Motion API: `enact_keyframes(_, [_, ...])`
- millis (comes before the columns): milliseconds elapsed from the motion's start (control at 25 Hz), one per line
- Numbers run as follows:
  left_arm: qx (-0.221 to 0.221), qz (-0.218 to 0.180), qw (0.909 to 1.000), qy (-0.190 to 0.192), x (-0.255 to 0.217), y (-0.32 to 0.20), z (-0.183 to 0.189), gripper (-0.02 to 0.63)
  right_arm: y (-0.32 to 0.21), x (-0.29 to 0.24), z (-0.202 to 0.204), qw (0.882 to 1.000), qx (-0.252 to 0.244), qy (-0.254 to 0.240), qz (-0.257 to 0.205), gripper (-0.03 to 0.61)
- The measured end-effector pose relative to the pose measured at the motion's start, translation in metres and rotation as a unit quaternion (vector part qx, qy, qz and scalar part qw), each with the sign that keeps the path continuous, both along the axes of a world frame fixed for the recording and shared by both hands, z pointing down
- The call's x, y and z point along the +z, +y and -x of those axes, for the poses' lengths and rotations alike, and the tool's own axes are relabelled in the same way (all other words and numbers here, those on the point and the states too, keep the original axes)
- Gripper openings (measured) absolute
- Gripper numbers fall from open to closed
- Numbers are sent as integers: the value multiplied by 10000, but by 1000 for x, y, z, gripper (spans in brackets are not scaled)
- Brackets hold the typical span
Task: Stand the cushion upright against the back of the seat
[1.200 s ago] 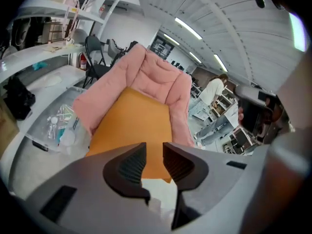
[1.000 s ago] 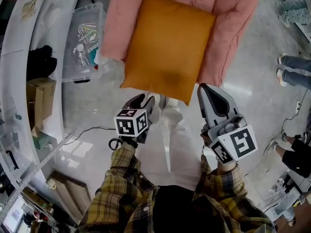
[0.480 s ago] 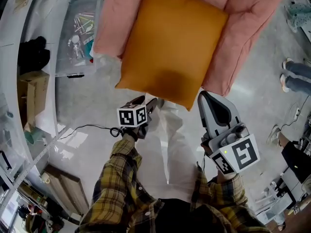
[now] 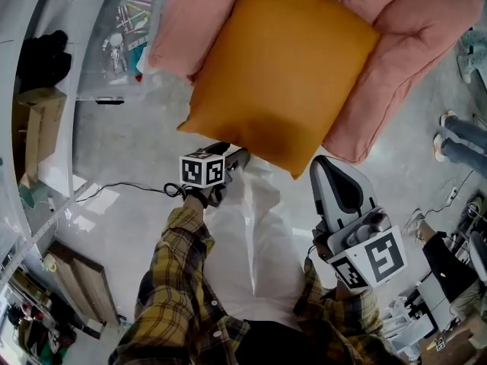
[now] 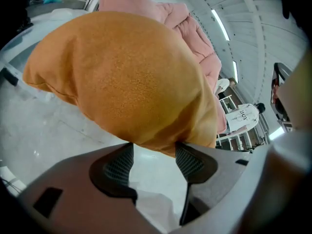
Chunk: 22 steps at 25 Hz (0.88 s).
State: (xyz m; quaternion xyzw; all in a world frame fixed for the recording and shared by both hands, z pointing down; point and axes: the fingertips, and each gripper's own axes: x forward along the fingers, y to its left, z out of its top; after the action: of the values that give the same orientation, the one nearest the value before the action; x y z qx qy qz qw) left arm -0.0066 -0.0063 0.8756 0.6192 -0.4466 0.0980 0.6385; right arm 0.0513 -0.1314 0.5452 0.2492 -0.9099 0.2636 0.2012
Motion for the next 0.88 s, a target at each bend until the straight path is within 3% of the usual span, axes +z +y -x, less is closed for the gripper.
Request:
enact_keyframes(200, [167, -98, 9998, -2, 3, -13, -4, 238, 3, 7, 2, 9999, 42, -30, 157, 17])
enact_keyframes(480, [145, -127, 9992, -363, -10, -14, -4, 41, -6, 6, 3, 9997, 203, -82, 116, 17])
enact_keyframes(720, [-84, -77, 9989, -452, -23, -10, -4, 17, -3, 0, 0, 9995, 287, -105, 64, 17])
enact_keyframes(880, [43, -27, 9987, -499, -29, -10, -5, 15, -1, -5, -1, 9994, 330, -123, 3, 17])
